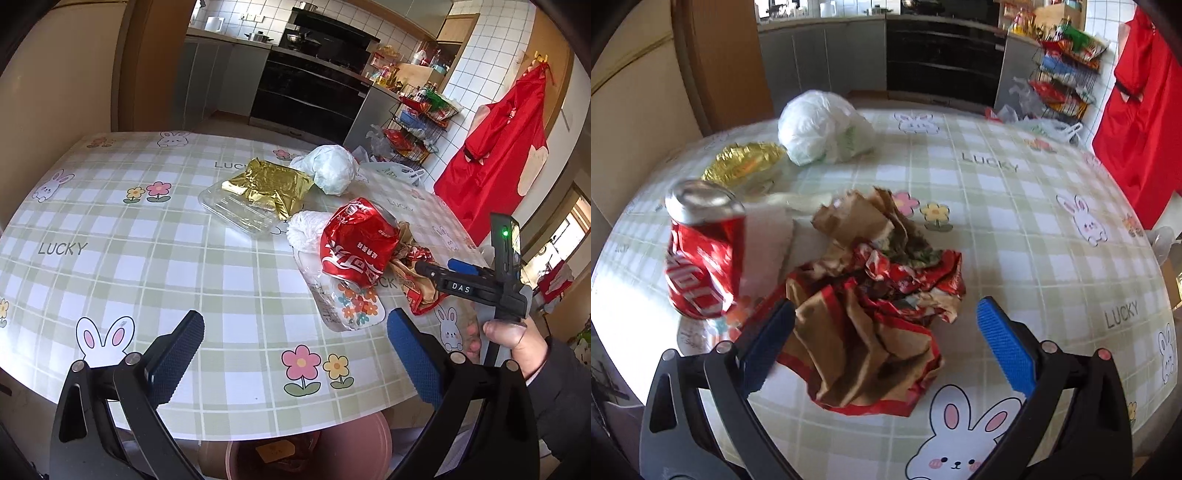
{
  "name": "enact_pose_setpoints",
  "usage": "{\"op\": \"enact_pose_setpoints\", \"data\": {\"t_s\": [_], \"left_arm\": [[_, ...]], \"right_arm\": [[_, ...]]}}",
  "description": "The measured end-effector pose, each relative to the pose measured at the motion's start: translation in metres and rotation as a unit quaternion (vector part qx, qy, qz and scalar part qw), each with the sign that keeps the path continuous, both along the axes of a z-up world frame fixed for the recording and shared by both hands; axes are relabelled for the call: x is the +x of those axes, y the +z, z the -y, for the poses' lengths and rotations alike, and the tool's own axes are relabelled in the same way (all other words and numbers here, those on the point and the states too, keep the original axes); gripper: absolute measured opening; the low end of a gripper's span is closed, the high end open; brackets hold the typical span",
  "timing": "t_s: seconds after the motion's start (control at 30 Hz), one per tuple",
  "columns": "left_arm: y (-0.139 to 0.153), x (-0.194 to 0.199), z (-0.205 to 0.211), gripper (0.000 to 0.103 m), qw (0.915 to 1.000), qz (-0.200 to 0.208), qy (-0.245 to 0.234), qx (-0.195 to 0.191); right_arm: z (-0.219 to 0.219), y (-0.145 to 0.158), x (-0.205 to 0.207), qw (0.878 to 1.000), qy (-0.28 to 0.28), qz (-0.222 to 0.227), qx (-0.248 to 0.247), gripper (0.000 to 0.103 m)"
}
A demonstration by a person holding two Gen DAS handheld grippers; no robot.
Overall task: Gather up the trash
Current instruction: 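Move the right tool to the crumpled red-brown wrappers and close on them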
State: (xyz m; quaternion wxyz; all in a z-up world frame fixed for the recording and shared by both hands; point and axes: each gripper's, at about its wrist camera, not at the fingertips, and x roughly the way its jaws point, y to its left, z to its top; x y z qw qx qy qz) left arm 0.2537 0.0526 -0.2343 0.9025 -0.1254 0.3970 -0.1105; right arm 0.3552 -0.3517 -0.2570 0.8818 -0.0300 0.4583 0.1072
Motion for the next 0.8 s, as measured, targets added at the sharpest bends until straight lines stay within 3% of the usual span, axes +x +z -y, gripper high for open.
{"op": "enact_pose_setpoints", "data": {"t_s": [0.2,0.33,0.53,0.6,0.8], "left_arm": [[-0.006,0.01,0.004,0.097,0.9999,-0.003,-0.006,-0.009],[-0.012,0.011,0.008,0.097,0.9998,-0.01,-0.011,-0.01],[-0.013,0.012,0.013,0.097,0.9998,-0.012,-0.016,-0.01],[-0.012,0.015,0.016,0.097,0.9997,-0.011,-0.022,-0.009],[-0.008,0.024,0.043,0.097,0.9969,0.016,-0.075,0.017]], "right_arm": [[-0.009,-0.004,-0.004,0.999,0.044,-0.017,0.002,0.097],[-0.013,-0.01,-0.001,0.998,0.041,-0.029,-0.025,0.097],[-0.002,-0.027,0.011,0.996,0.021,-0.075,0.037,0.096],[0.001,-0.026,0.008,0.995,0.026,-0.075,0.063,0.081],[0.006,-0.011,-0.012,0.994,0.027,-0.049,0.095,0.073]]}}
